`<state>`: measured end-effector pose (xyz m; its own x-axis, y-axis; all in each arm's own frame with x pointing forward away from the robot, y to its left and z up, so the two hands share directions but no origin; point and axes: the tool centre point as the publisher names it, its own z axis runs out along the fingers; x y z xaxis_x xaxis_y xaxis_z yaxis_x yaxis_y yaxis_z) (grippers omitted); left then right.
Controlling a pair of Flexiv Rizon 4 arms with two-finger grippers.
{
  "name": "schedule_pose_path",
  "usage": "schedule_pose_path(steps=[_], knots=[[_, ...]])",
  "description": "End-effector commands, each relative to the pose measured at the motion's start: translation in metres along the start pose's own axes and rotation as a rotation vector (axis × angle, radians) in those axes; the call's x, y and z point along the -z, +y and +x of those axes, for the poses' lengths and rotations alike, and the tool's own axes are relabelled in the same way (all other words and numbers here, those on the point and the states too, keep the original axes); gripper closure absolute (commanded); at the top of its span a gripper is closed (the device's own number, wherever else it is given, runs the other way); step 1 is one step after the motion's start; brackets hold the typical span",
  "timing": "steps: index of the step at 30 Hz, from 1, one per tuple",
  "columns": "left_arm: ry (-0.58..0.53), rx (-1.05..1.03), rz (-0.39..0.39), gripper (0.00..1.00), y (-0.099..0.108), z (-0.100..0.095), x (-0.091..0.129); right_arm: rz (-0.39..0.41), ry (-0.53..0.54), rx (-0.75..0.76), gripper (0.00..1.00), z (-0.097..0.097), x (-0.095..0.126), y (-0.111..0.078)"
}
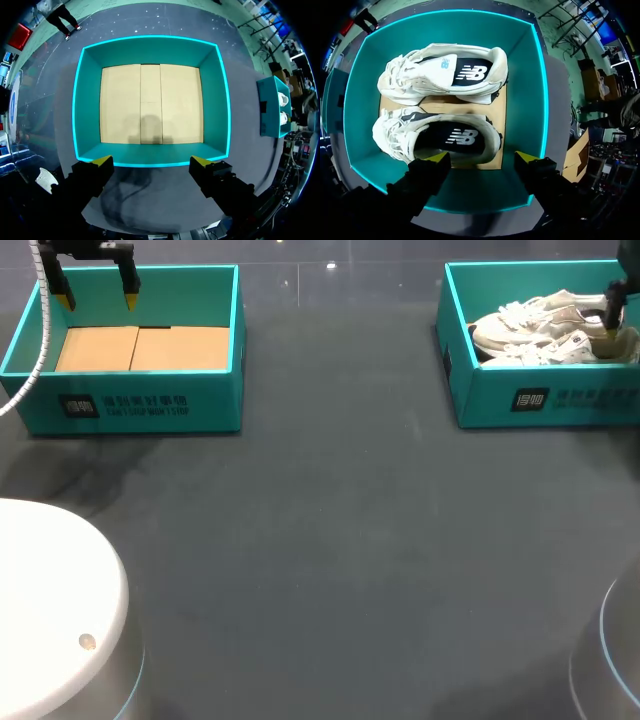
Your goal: Take the shoe out of the shoebox, open the shoe tongue, remove and reinsert the insole, then place the shoe into the shoebox
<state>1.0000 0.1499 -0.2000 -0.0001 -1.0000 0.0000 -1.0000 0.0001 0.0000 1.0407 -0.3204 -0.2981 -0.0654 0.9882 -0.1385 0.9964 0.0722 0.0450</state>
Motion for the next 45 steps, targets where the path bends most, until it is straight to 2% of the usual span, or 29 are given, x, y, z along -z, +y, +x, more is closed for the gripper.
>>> schedule_pose_path(steps=[1, 17, 20, 29, 32, 38, 45], knots=[[0.0, 0.0, 0.0, 0.0, 0.0, 0.0, 0.0, 0.007, 0.011, 0.001, 0.2, -0.006, -0.007, 0.006], [0.0, 0.0, 0.0, 0.0, 0.0, 0.0, 0.0, 0.037, 0.031, 0.01, 0.3, -0.016, -0.031, 0.007], [0.0, 0.0, 0.0, 0.0, 0.0, 0.0, 0.0, 0.04, 0.036, 0.009, 0.27, -0.017, -0.035, 0.007], [0.0, 0.0, 0.0, 0.0, 0.0, 0.0, 0.0, 0.042, 0.05, 0.018, 0.3, -0.018, -0.047, 0.007], [0.0, 0.0, 0.0, 0.0, 0.0, 0.0, 0.0, 0.043, 0.056, 0.019, 0.28, -0.018, -0.05, 0.007], [0.0, 0.0, 0.0, 0.0, 0.0, 0.0, 0.0, 0.047, 0.063, 0.025, 0.33, -0.018, -0.058, 0.008], [0.0, 0.0, 0.0, 0.0, 0.0, 0.0, 0.0, 0.051, 0.072, 0.026, 0.31, -0.02, -0.066, 0.009]])
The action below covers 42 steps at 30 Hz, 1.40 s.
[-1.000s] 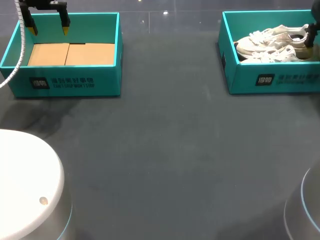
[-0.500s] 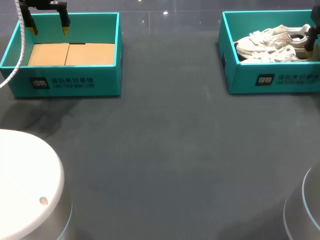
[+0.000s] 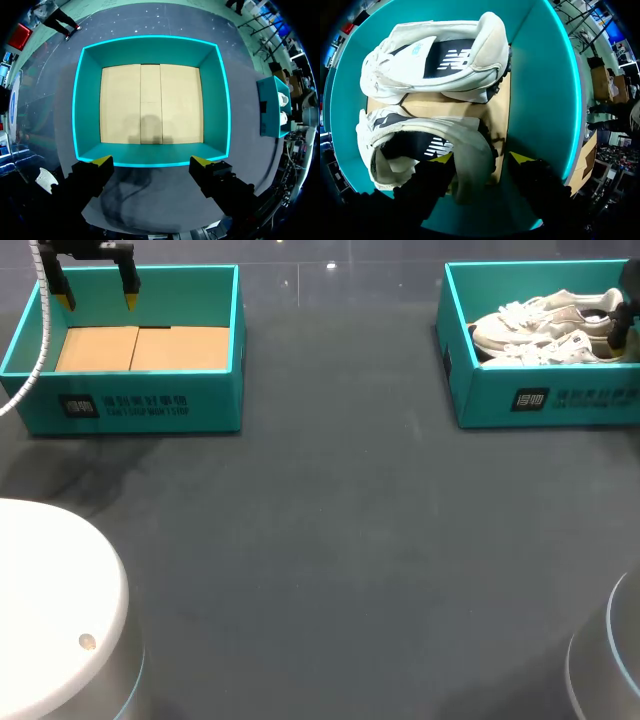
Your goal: Take the shoe out of the shoebox, open the shoe tongue, remove and reinsert the insole, then place the shoe into the shoebox
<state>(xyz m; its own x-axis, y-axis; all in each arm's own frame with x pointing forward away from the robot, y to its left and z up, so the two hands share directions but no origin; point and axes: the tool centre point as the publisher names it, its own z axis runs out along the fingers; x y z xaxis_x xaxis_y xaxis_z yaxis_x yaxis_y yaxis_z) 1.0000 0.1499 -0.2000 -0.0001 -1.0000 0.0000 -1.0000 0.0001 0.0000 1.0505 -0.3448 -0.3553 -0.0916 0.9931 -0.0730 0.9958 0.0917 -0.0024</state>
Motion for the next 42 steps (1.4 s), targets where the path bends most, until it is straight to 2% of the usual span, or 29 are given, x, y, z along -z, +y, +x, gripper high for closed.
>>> schedule_pose_path(steps=[1, 9, 13, 15, 17, 22, 26, 27, 42], knots=[[0.0, 0.0, 0.0, 0.0, 0.0, 0.0, 0.0, 0.007, 0.007, 0.001, 0.32, -0.004, -0.005, 0.004], [0.0, 0.0, 0.0, 0.0, 0.0, 0.0, 0.0, 0.015, 0.019, 0.003, 0.27, -0.004, -0.016, 0.002], [0.0, 0.0, 0.0, 0.0, 0.0, 0.0, 0.0, 0.018, 0.027, 0.002, 0.35, -0.005, -0.019, 0.0], [0.0, 0.0, 0.0, 0.0, 0.0, 0.0, 0.0, 0.017, 0.031, 0.001, 0.44, -0.005, -0.02, -0.001], [0.0, 0.0, 0.0, 0.0, 0.0, 0.0, 0.0, 0.018, 0.034, 0.0, 0.45, -0.006, -0.022, -0.002], [0.0, 0.0, 0.0, 0.0, 0.0, 0.0, 0.0, 0.019, 0.037, -0.005, 0.63, -0.005, -0.023, -0.002], [0.0, 0.0, 0.0, 0.0, 0.0, 0.0, 0.0, 0.014, 0.034, -0.009, 0.94, -0.005, -0.021, -0.002], [0.0, 0.0, 0.0, 0.0, 0.0, 0.0, 0.0, 0.012, 0.033, -0.009, 0.99, -0.005, -0.02, -0.002], [0.0, 0.0, 0.0, 0.0, 0.0, 0.0, 0.0, -0.021, 0.012, -0.035, 1.0, -0.003, -0.006, -0.007]])
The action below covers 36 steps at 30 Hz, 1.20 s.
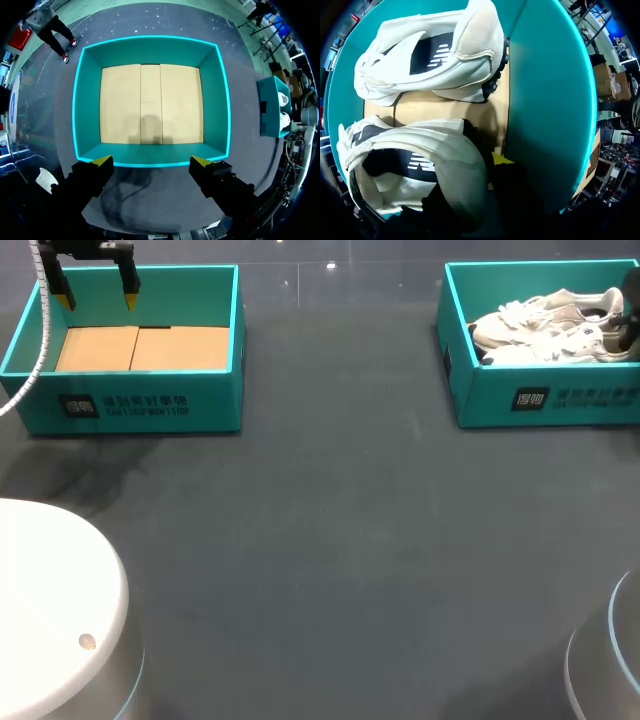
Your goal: Take the shoe out of the shoebox, open the shoe tongue, remove and reinsert the insole, then place the shoe into the shoebox
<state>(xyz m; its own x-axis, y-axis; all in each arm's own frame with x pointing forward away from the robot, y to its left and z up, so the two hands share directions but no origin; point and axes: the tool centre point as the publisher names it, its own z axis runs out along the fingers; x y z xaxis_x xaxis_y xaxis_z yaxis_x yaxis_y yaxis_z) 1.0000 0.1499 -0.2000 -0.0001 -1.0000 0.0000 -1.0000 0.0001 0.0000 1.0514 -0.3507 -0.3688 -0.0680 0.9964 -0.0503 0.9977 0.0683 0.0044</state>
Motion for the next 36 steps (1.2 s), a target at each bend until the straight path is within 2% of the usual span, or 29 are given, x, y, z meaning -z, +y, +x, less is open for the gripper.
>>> schedule_pose_path(steps=[1, 15, 36], knots=[[0.0, 0.0, 0.0, 0.0, 0.0, 0.0, 0.0, -0.019, -0.01, -0.012, 1.0, 0.002, 0.01, -0.008], [0.0, 0.0, 0.0, 0.0, 0.0, 0.0, 0.0, -0.075, -0.021, -0.033, 1.0, 0.011, 0.045, -0.008], [0.0, 0.0, 0.0, 0.0, 0.0, 0.0, 0.0, -0.124, -0.056, -0.102, 1.0, 0.008, 0.108, 0.001]])
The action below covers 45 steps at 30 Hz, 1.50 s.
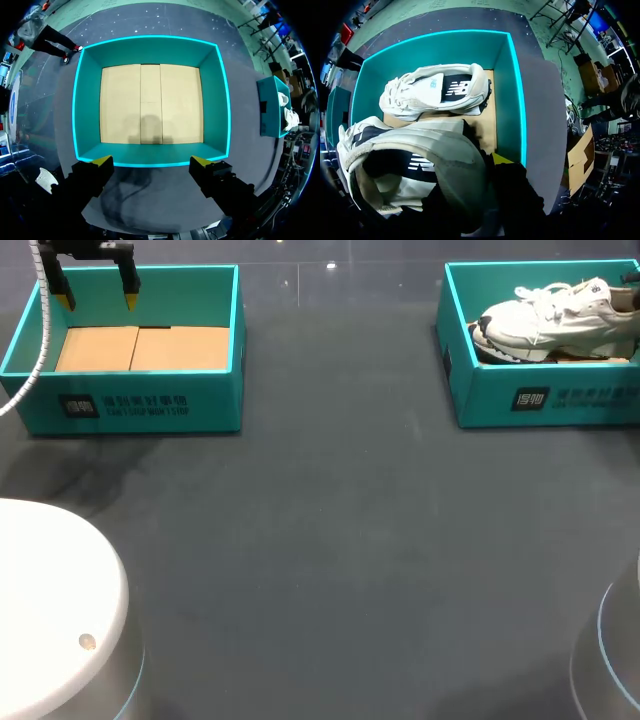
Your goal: Take the shoe out of the shoebox, open the shoe tongue, remove and reinsert the insole, then place the shoe into the shoebox
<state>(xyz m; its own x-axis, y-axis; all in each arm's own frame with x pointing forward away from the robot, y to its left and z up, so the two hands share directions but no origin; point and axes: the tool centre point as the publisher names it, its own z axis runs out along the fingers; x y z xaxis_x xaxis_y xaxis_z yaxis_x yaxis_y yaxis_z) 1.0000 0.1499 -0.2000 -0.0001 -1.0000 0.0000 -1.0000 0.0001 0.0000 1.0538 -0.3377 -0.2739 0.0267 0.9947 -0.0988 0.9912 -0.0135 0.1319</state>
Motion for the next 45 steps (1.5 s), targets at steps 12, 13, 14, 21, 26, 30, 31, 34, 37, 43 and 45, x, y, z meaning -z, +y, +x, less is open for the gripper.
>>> schedule_pose_path(steps=[12, 13, 14, 21, 26, 30, 31, 34, 37, 43, 45], knots=[[0.0, 0.0, 0.0, 0.0, 0.0, 0.0, 0.0, -0.002, -0.061, -0.077, 1.0, 0.001, 0.05, -0.003], [0.0, 0.0, 0.0, 0.0, 0.0, 0.0, 0.0, -0.003, -0.066, -0.079, 1.0, 0.002, 0.055, -0.003], [0.0, 0.0, 0.0, 0.0, 0.0, 0.0, 0.0, -0.005, -0.067, -0.08, 1.0, 0.002, 0.061, -0.003], [0.0, 0.0, 0.0, 0.0, 0.0, 0.0, 0.0, 0.032, -0.117, -0.122, 1.0, 0.0, 0.091, 0.001], [0.0, 0.0, 0.0, 0.0, 0.0, 0.0, 0.0, 0.044, -0.144, -0.141, 1.0, 0.004, 0.115, 0.001], [0.0, 0.0, 0.0, 0.0, 0.0, 0.0, 0.0, 0.039, -0.158, -0.162, 1.0, 0.01, 0.134, -0.007], [0.0, 0.0, 0.0, 0.0, 0.0, 0.0, 0.0, 0.034, -0.153, -0.17, 1.0, 0.012, 0.139, -0.01], [0.0, 0.0, 0.0, 0.0, 0.0, 0.0, 0.0, 0.03, -0.147, -0.19, 1.0, 0.017, 0.15, -0.027], [0.0, 0.0, 0.0, 0.0, 0.0, 0.0, 0.0, 0.02, -0.148, -0.197, 1.0, 0.025, 0.158, -0.043], [0.0, 0.0, 0.0, 0.0, 0.0, 0.0, 0.0, -0.004, -0.148, -0.222, 1.0, 0.04, 0.173, -0.08], [0.0, 0.0, 0.0, 0.0, 0.0, 0.0, 0.0, -0.012, -0.147, -0.228, 1.0, 0.046, 0.176, -0.091]])
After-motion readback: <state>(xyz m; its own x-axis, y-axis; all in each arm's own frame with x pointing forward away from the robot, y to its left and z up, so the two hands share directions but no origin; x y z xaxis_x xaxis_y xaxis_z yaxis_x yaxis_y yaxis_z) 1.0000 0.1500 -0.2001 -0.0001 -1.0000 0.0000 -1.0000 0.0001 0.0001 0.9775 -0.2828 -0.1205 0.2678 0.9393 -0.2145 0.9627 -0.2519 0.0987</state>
